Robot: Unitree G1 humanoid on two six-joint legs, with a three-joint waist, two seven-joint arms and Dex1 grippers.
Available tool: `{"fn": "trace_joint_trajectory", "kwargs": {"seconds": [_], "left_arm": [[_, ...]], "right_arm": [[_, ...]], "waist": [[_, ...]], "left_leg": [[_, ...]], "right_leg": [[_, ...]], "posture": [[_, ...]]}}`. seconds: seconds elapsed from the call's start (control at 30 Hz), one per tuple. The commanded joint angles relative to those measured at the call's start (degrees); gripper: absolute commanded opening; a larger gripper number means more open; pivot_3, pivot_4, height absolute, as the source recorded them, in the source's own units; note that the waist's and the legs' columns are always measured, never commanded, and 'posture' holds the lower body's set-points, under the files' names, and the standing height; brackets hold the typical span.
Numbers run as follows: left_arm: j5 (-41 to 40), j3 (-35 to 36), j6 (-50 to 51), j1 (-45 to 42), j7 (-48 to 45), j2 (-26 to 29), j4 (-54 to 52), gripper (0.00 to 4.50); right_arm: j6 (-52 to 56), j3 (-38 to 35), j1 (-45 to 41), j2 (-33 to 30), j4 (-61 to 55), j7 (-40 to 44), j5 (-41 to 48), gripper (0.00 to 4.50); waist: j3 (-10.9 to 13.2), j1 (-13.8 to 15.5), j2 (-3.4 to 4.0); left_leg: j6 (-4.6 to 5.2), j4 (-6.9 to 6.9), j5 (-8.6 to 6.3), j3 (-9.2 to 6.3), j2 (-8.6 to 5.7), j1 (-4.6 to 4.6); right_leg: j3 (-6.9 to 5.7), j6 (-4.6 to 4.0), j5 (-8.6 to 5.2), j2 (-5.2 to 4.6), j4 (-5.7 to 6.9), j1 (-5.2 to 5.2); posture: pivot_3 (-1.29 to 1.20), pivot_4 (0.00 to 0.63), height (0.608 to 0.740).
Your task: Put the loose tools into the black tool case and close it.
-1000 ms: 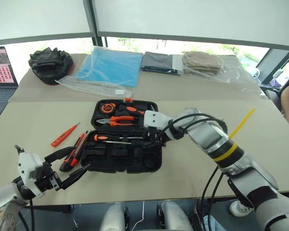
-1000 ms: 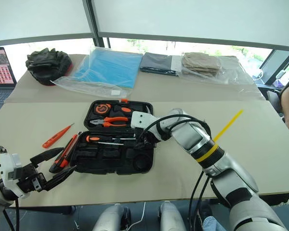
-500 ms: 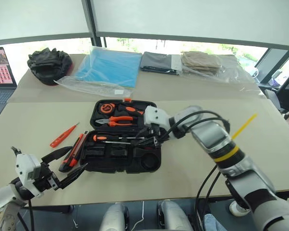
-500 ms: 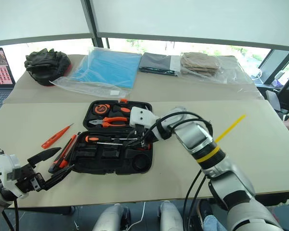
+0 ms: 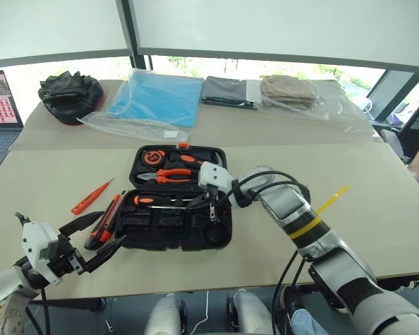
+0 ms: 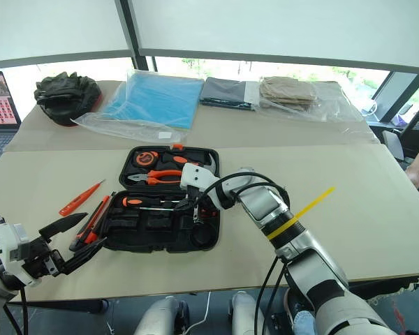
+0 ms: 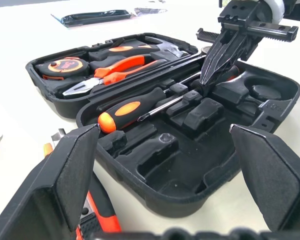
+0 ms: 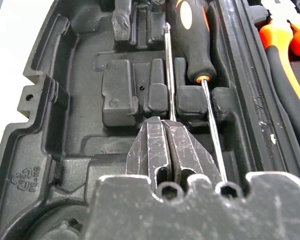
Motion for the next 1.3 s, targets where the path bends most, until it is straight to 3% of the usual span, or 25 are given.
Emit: {"fn": "trace_joint_trajectory", "kwargs": {"seconds": [0.03, 0.1, 0.3, 0.33, 0.43, 0.73, 0.9, 1.07, 1.17, 1.3], "left_arm": [[0.1, 1.0, -1.2, 0.6, 0.0, -0.2, -0.4, 4.5], [0.0, 1.7, -1.4, 1.3, 0.3, -0.3, -0.3, 4.5], [-1.4, 6.9, -1.3, 4.0, 1.5, -1.4, 2.0, 4.5], [-1.6, 8.2, -1.2, 4.5, 2.0, -1.6, 3.0, 4.5], [-1.8, 13.2, -1.4, 5.9, 4.5, -2.7, 8.1, 4.5], [-2.2, 21.2, -1.1, 7.4, 9.7, -3.3, 18.6, 4.5], [-4.8, 20.7, 5.7, 5.6, 11.6, -0.5, 15.6, 4.5], [-5.7, 15.8, 23.6, -1.4, 18.5, 10.7, 8.7, 4.5], [-4.6, 6.2, 35.1, -10.9, 17.9, 21.7, 7.8, 4.5], [0.6, -8.0, 42.2, -24.0, 16.9, 27.0, 13.8, 4.5]], "right_arm": [[0.2, 0.8, 0.8, 0.7, 3.4, -1.5, -2.4, 0.08], [-0.2, -0.2, 1.1, 1.1, 1.9, -1.7, -1.5, 0.08], [-5.2, -13.6, 4.8, 2.0, -9.5, -1.9, 9.6, 0.08], [-4.0, -15.2, 5.9, 0.9, -12.0, -1.3, 11.5, 0.6], [-6.0, -19.5, 12.0, -2.8, -19.5, -0.5, 14.5, 1.42], [-25.7, -32.3, 31.7, -4.3, -26.0, 0.5, 21.2, 4.47], [-28.2, -34.2, 37.6, -6.4, -27.5, 1.1, 22.7, 4.47], [-27.5, -33.6, 38.2, -6.6, -30.6, -2.0, 23.5, 4.47], [-26.8, -31.8, 37.0, -6.2, -31.7, -3.0, 23.2, 4.47], [-26.6, -30.0, 35.7, -5.9, -32.0, -4.2, 23.2, 4.47]], "waist": [[0.0, 0.0, -0.01], [-0.1, -0.1, -0.01], [0.0, 0.0, 0.0], [0.0, 0.0, 0.01], [-0.1, 0.3, -0.03], [-0.1, 0.4, -0.12], [-0.1, 0.4, -0.15], [-0.1, 0.8, -0.17], [-0.1, 1.0, -0.16], [0.0, 0.5, -0.08]], "left_leg": [[-0.02, 0.0, 0.01, 0.0, 0.01, 0.02], [-0.06, -0.02, 0.03, 0.0, 0.02, 0.09], [-0.1, -0.05, 0.06, -0.02, 0.06, -0.18], [-0.1, -0.06, 0.06, -0.02, 0.05, -0.23], [-0.01, -0.09, 0.0, -0.04, 0.04, -0.31], [0.07, -0.08, -0.21, -0.03, 0.01, -0.25], [0.05, -0.07, -0.2, -0.02, 0.01, -0.13], [-0.11, -0.07, -0.08, -0.07, 0.04, -0.05], [-0.17, -0.07, -0.03, -0.06, 0.02, -0.06], [-0.14, -0.18, -0.02, 0.04, -0.05, -0.07]], "right_leg": [[0.0, -0.02, 0.01, 0.0, 0.01, 0.01], [0.01, -0.05, 0.01, 0.01, 0.03, 0.03], [0.0, -0.1, 0.02, 0.03, 0.06, -0.23], [-0.01, -0.09, 0.02, 0.03, 0.02, -0.25], [-0.07, -0.06, 0.01, -0.01, -0.08, -0.26], [-0.1, 0.06, -0.08, -0.03, -0.22, -0.13], [-0.02, -0.09, -0.19, -0.05, -0.19, -0.06], [-0.06, -0.08, -0.21, -0.02, -0.03, -0.06], [-0.06, -0.09, -0.19, -0.02, -0.01, -0.05], [0.02, 0.0, -0.06, 0.04, -0.07, -0.13]], "posture": [[0.0, 0.15, 0.74], [0.0, 0.15, 0.74], [0.0, 0.15, 0.74], [0.0, 0.15, 0.74], [0.0, 0.15, 0.74], [0.0, 0.15, 0.74], [0.0, 0.15, 0.74], [0.0, 0.15, 0.74], [0.0, 0.15, 0.74], [0.0, 0.15, 0.74]]}}
